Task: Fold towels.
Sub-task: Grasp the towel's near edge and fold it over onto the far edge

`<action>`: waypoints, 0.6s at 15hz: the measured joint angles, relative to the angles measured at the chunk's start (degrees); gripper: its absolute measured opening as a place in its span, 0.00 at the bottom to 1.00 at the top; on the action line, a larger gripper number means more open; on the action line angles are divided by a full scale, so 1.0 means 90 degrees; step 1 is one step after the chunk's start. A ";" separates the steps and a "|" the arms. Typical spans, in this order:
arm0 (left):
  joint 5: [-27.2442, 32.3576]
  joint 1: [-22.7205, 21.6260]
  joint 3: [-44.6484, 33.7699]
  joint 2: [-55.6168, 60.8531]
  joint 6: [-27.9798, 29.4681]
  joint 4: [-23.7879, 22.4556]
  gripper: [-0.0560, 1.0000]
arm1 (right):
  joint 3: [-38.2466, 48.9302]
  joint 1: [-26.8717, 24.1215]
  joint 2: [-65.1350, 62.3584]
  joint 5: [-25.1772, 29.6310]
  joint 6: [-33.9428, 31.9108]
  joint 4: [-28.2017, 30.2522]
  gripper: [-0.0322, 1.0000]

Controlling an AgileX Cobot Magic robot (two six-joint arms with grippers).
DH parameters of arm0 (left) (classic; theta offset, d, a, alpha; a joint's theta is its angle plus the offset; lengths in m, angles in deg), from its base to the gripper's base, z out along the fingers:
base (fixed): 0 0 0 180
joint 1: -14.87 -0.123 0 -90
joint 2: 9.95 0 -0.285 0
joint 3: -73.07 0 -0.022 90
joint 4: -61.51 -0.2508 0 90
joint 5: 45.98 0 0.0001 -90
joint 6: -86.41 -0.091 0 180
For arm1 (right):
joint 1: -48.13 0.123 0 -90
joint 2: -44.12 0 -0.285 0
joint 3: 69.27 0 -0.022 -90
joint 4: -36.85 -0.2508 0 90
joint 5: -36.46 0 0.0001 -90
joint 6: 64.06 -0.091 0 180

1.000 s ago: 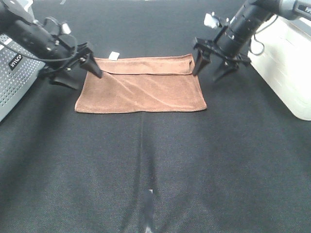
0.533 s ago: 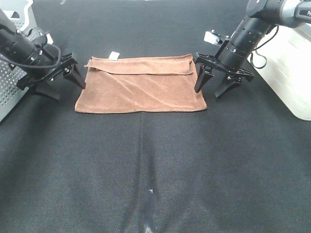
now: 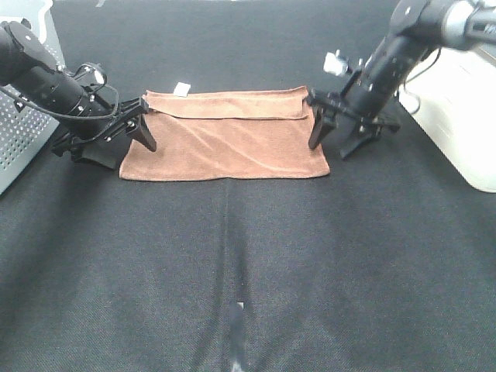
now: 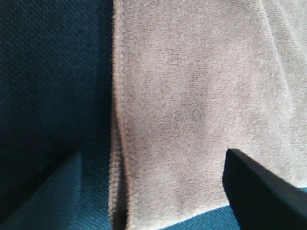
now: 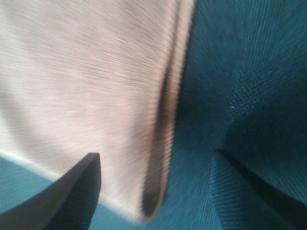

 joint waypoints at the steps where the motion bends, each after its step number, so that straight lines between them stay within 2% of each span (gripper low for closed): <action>1: -0.0006 0.0013 0.0000 -0.0013 0.0000 0.0051 0.77 | 0.0000 0.0000 0.0076 -0.0019 0.0013 -0.0076 0.63; 3: -0.0064 0.0134 0.0025 -0.0064 0.0000 0.0095 0.75 | 0.0000 0.0000 0.0121 -0.0032 0.0102 -0.0312 0.61; 4: -0.0115 0.0223 0.0038 -0.0076 0.0000 0.0095 0.73 | 0.0000 0.0000 0.0185 -0.0045 0.0178 -0.0547 0.55; 6: -0.0127 0.0344 0.0045 -0.0140 0.0000 0.0115 0.49 | 0.0000 0.0000 0.0229 -0.0051 0.0178 -0.0611 0.30; 8: -0.0057 0.0344 0.0045 -0.0197 0.0000 0.0089 0.16 | 0.0000 0.0000 0.0248 -0.0045 0.0178 -0.0611 0.08; 9: -0.0013 0.0344 0.0045 -0.0197 0.0000 0.0083 0.09 | 0.0000 0.0000 0.0248 -0.0025 0.0178 -0.0611 0.03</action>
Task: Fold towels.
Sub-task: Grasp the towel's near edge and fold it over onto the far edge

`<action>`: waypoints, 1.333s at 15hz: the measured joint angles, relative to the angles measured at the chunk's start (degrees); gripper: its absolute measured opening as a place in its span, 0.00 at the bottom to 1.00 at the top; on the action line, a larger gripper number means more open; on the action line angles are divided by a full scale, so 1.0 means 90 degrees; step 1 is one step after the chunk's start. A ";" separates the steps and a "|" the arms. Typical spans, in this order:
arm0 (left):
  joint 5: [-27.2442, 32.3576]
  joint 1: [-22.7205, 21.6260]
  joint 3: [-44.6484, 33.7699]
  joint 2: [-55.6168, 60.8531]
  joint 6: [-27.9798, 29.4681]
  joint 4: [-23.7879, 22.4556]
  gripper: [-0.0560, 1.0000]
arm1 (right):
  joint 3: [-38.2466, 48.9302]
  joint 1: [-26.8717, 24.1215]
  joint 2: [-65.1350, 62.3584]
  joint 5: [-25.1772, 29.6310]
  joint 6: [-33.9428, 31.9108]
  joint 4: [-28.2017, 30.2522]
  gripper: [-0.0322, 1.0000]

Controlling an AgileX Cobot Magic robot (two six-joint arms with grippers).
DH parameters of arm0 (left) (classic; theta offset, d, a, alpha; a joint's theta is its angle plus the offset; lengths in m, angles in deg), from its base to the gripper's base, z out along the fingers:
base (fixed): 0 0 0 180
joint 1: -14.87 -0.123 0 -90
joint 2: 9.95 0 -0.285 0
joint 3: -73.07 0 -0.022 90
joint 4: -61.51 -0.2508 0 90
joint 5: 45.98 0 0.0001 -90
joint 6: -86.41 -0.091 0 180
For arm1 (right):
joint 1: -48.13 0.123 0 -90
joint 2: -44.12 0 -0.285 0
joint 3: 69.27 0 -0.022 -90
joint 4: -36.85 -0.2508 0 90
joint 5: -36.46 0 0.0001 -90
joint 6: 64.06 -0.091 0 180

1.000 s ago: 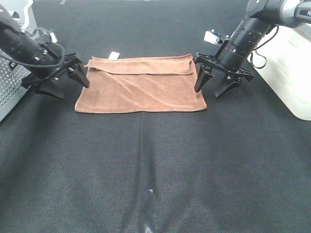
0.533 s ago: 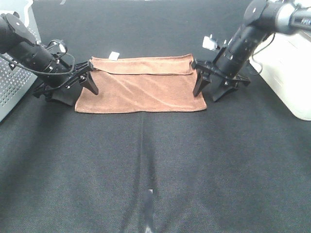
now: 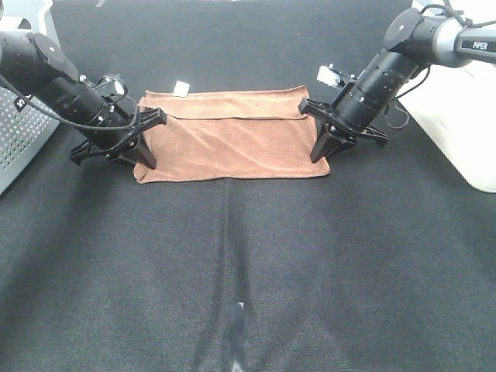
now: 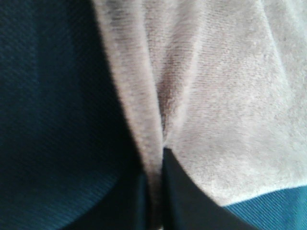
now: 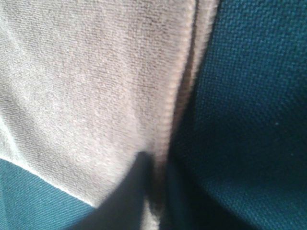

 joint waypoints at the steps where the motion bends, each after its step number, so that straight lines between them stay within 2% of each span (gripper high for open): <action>1: 0.0089 0.0000 0.0000 0.0006 0.0000 -0.0019 0.07 | 0.0000 0.0000 0.0000 0.0051 -0.0013 -0.0025 0.03; 3: 0.0357 -0.0064 0.0000 0.0057 0.0000 -0.0134 0.07 | 0.0000 0.0000 0.0000 0.0223 -0.0032 -0.0045 0.03; 4: 0.0694 -0.0153 0.0000 0.0146 -0.0025 -0.0395 0.07 | 0.0000 0.0000 0.0000 0.0312 -0.0064 -0.0045 0.03; 5: 0.0694 -0.0153 0.0000 0.0146 -0.0025 -0.0395 0.07 | 0.0000 0.0000 0.0000 0.0312 -0.0064 -0.0045 0.03; 8: 0.1197 -0.0223 -0.0108 0.0503 -0.0204 -0.0789 0.07 | 0.0579 0.0000 -0.0490 0.0306 -0.0070 -0.0064 0.03; 10: 0.1235 -0.0223 -0.0477 0.0821 -0.0299 -0.0815 0.07 | 0.1579 0.0006 -0.1063 -0.0019 -0.0045 -0.0064 0.03; 13: 0.1235 -0.0204 -0.1592 0.1331 -0.0579 -0.0809 0.07 | 0.3603 0.0032 -0.1910 -0.0936 0.0255 -0.0223 0.03; 15: 0.1178 -0.0204 -0.2018 0.1642 -0.0700 -0.0802 0.07 | 0.4183 0.0051 -0.2330 -0.1044 0.0503 -0.0299 0.03; 18: 0.1095 -0.0204 -0.1872 0.1814 -0.0490 -0.0809 0.07 | 0.4144 0.0057 -0.2470 -0.1114 0.0605 -0.0325 0.03; 20: 0.0993 -0.0204 -0.1477 0.1802 -0.0306 -0.0821 0.07 | 0.3673 0.0057 -0.2438 -0.1120 0.0618 -0.0267 0.03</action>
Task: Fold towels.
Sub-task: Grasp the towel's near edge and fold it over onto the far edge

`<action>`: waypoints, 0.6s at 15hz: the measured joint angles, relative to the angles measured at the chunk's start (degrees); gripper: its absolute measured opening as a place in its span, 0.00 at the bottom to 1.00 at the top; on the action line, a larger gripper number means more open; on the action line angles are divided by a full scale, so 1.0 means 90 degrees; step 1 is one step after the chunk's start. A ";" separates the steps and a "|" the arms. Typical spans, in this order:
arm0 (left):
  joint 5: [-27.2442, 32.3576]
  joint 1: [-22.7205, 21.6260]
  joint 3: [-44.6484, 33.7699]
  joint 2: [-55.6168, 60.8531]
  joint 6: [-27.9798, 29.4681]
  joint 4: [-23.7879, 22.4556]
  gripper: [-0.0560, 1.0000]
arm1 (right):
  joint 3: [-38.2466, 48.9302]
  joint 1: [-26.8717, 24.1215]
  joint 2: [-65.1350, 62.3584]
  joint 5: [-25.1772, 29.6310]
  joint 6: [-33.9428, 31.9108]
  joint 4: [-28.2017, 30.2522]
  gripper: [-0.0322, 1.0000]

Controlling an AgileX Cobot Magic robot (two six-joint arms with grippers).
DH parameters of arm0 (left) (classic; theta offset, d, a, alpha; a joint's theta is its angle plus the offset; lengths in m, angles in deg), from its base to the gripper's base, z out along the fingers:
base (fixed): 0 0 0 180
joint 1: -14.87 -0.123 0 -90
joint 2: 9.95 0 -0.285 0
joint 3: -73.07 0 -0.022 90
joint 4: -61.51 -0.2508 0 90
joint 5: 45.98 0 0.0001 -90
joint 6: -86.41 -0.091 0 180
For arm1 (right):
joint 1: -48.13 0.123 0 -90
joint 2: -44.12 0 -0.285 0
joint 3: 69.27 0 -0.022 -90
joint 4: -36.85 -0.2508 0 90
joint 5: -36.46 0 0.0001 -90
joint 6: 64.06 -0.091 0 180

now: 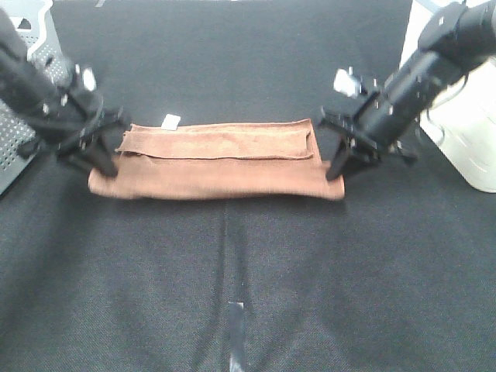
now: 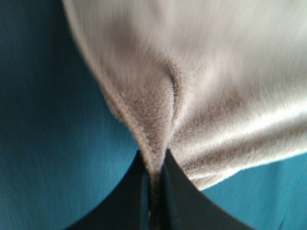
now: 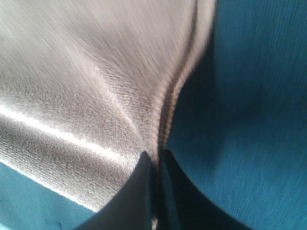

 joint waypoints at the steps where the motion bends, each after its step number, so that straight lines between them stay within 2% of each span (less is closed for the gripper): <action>1: 0.0000 0.0000 0.0000 0.0000 0.0000 0.0000 0.07 | 0.0000 0.0000 0.0000 0.0000 0.0000 0.0000 0.03; 4: 0.0000 0.0000 0.0936 -0.0350 0.0369 -0.0019 0.07 | -0.1165 -0.0006 0.0420 0.0140 -0.0070 0.0064 0.03; 6: 0.0000 0.0000 0.1827 -0.0853 0.0662 -0.0172 0.07 | -0.2311 -0.0006 0.1006 0.0350 -0.0280 0.0248 0.03; 9: -0.0236 0.0000 0.2527 -0.1311 0.0840 -0.0242 0.07 | -0.3470 -0.0006 0.1706 0.0535 -0.0458 0.0401 0.03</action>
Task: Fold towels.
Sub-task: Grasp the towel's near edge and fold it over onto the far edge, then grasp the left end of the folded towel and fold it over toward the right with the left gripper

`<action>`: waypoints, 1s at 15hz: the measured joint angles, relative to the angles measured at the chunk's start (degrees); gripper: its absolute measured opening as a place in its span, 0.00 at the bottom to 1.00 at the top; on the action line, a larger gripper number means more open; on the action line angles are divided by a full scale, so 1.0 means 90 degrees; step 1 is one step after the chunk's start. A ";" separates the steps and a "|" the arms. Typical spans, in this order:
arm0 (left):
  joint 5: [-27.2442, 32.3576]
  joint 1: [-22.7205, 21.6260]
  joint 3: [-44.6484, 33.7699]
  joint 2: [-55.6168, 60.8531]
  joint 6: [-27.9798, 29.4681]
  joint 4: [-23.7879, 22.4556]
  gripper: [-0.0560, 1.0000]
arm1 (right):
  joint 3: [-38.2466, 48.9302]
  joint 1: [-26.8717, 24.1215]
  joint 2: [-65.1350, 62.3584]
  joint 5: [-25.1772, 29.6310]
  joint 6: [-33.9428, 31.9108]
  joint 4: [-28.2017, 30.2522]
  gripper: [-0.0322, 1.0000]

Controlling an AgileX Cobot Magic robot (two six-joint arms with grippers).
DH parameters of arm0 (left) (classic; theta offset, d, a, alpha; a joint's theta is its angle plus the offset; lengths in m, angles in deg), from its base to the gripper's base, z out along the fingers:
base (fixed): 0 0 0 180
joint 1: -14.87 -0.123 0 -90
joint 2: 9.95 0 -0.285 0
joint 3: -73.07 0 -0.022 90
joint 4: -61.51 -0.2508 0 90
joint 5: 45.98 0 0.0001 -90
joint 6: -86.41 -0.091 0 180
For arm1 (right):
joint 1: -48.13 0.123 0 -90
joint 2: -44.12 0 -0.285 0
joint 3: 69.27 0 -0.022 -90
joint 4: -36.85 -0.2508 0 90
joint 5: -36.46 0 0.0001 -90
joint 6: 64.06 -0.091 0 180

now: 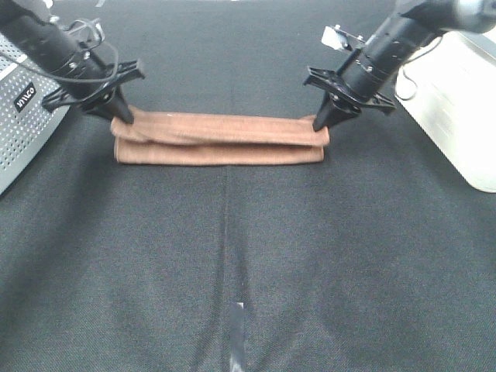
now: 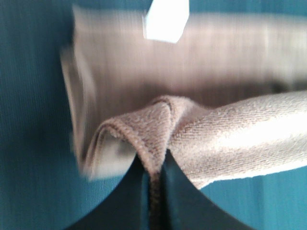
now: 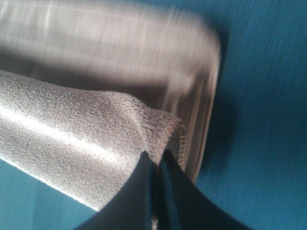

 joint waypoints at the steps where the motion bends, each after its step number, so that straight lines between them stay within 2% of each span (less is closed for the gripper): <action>1: -0.0191 0.0000 0.0089 -0.0153 0.0019 -0.0038 0.07 | -0.0452 0.0000 0.0286 0.0076 -0.0019 0.0025 0.03; 4: -0.0497 0.0000 0.0095 -0.0369 0.0038 -0.0051 0.12 | -0.0758 0.0000 0.0630 0.0089 -0.0019 0.0038 0.04; 5: -0.0605 0.0000 0.0095 -0.0376 0.0038 -0.0051 0.17 | -0.0758 0.0000 0.0643 0.0089 -0.0019 0.0032 0.10; 6: -0.0726 0.0000 0.0102 -0.0376 0.0038 -0.0051 0.25 | -0.0758 0.0000 0.0643 0.0089 -0.0045 0.0000 0.21; 9: -0.0745 -0.0019 0.0102 -0.0363 0.0038 -0.0057 0.66 | -0.0758 -0.0013 0.0643 0.0185 -0.0064 -0.0057 0.67; 10: -0.0719 -0.0025 0.0102 -0.0363 0.0038 -0.0070 0.78 | -0.0758 -0.0013 0.0643 0.0274 -0.0064 -0.0057 0.74; 12: -0.0713 -0.0025 0.0102 -0.0363 0.0038 -0.0306 0.85 | -0.0758 -0.0019 0.0643 0.0427 -0.0064 -0.0057 0.79; 15: -0.0700 -0.0025 0.0102 -0.0382 0.0038 -0.0605 0.86 | -0.0758 -0.0019 0.0643 0.0452 -0.0070 -0.0051 0.80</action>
